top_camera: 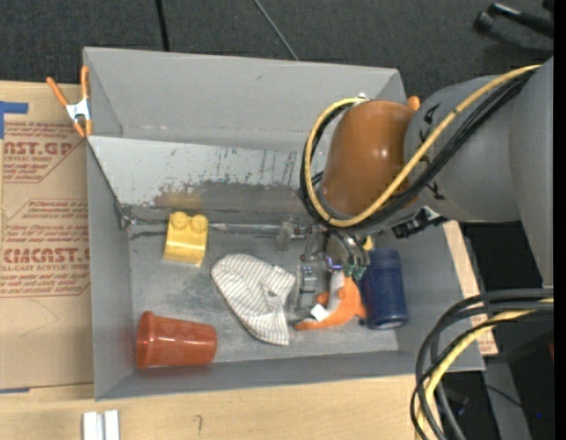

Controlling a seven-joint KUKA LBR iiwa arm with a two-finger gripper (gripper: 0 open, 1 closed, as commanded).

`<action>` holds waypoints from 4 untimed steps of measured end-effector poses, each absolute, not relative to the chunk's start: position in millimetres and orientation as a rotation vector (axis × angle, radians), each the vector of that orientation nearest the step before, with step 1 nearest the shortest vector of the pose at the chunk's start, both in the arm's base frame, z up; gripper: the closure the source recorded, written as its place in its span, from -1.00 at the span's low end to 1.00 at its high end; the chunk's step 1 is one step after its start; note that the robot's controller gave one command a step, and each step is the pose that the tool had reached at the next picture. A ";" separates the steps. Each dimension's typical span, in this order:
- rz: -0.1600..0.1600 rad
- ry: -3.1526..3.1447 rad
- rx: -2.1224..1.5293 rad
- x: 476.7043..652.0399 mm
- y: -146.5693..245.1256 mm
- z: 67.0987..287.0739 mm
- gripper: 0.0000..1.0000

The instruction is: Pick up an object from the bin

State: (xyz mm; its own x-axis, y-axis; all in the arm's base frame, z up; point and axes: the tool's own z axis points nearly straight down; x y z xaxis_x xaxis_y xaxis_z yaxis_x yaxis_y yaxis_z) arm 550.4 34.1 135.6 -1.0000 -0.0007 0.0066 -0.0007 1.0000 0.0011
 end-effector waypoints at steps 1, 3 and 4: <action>-0.002 -3.142 0.001 552.2 34.1 140.2 -1.00; -0.002 -3.137 0.152 534.5 58.1 70.4 1.00; 0.000 -3.140 0.167 549.5 44.1 206.7 1.00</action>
Offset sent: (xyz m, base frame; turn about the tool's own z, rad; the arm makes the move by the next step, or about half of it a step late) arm -0.0160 0.0229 -0.0656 -0.0963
